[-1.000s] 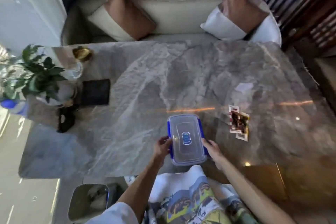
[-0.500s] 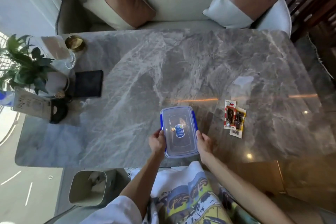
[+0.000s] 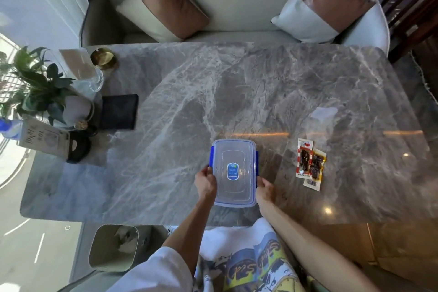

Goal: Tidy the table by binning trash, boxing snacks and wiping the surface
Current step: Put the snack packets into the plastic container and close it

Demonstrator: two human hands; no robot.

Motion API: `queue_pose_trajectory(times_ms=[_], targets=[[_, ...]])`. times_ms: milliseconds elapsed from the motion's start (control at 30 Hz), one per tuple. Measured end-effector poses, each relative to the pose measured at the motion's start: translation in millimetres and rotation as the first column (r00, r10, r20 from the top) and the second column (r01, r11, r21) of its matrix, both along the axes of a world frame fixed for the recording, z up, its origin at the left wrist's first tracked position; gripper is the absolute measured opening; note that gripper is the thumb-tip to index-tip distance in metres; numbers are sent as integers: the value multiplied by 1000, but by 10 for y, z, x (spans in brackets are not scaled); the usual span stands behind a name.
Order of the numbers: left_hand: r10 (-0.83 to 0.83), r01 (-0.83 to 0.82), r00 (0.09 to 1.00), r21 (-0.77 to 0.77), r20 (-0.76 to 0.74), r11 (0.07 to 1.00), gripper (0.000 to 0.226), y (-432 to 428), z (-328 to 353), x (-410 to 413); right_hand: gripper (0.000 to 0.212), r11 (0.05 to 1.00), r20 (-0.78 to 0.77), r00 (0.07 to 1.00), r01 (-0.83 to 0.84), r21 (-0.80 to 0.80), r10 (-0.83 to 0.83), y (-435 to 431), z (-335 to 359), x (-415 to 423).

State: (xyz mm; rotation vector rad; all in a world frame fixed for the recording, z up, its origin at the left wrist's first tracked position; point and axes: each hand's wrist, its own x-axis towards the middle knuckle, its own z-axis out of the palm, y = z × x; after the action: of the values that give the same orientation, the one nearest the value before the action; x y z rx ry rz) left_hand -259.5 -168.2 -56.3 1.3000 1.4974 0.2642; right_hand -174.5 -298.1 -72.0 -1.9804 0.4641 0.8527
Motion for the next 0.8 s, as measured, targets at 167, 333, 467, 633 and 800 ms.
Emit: queue_pose_trajectory(times_ms=[167, 333, 467, 633, 800], targets=[[97, -96, 993, -18, 73, 995, 30, -44, -93, -195, 31, 992, -48, 991, -123, -15, 122, -18, -33, 38], [10, -8, 997, -21, 80, 1000, 38, -36, -123, -301, 40, 963, 174, 947, -257, -86, 269, 25, 123, 61], [-116, 116, 993, 6, -31, 993, 52, 46, -117, -257, 25, 910, 204, 899, -408, 69, 387, 55, 278, 80], [-240, 239, 969, -21, -50, 971, 69, 108, 28, -218, 52, 896, 174, 892, -436, 81, 418, 161, 458, 137], [-333, 332, 936, 26, 117, 943, 69, 136, 168, -57, 50, 905, 120, 944, -328, 272, 306, 86, 628, 438]])
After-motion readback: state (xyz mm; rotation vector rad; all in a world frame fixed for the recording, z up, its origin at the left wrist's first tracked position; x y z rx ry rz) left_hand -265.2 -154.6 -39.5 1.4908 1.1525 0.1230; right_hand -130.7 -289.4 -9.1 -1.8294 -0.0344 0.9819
